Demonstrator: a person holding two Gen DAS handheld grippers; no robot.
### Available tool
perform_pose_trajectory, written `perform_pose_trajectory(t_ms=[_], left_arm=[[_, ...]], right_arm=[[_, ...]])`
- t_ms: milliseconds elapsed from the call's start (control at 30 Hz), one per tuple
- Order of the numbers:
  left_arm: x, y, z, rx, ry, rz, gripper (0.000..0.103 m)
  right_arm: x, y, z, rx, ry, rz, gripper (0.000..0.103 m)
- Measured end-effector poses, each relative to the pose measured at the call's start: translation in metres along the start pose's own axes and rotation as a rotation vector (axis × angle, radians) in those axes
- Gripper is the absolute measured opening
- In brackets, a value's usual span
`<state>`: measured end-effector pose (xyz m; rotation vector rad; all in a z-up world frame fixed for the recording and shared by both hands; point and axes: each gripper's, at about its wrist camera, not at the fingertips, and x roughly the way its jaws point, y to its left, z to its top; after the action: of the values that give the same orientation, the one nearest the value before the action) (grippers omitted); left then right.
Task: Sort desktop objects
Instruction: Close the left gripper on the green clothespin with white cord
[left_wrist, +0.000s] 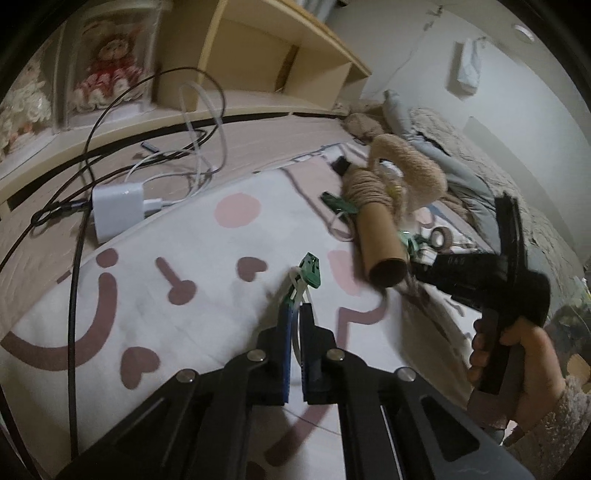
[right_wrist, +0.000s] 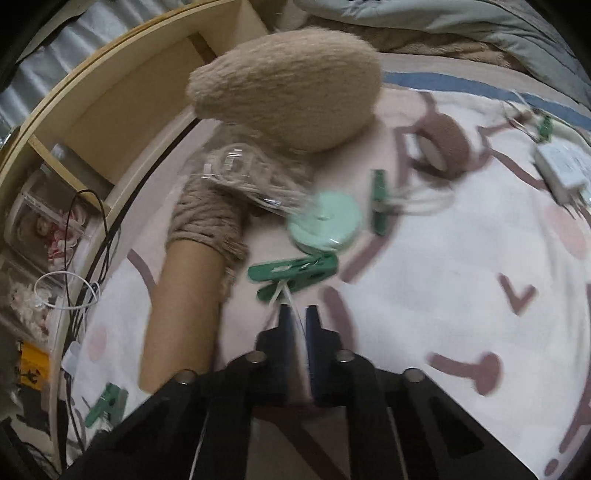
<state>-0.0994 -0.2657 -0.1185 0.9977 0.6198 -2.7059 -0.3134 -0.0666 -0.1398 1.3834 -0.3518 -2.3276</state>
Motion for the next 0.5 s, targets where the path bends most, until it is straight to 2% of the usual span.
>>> perform_pose_trajectory(t_ms=[200,500], left_arm=[[-0.013,-0.020,-0.002,0.005,-0.002,-0.082,0.005],[-0.026,-0.080,-0.025,0.066,0.063,-0.226,0.005]], right_arm=[[-0.041,-0.045,-0.027,0.002,0.010,-0.013,0.003],[-0.147,-0.123,-0.090,0.033,0.019,-0.058,0.003]])
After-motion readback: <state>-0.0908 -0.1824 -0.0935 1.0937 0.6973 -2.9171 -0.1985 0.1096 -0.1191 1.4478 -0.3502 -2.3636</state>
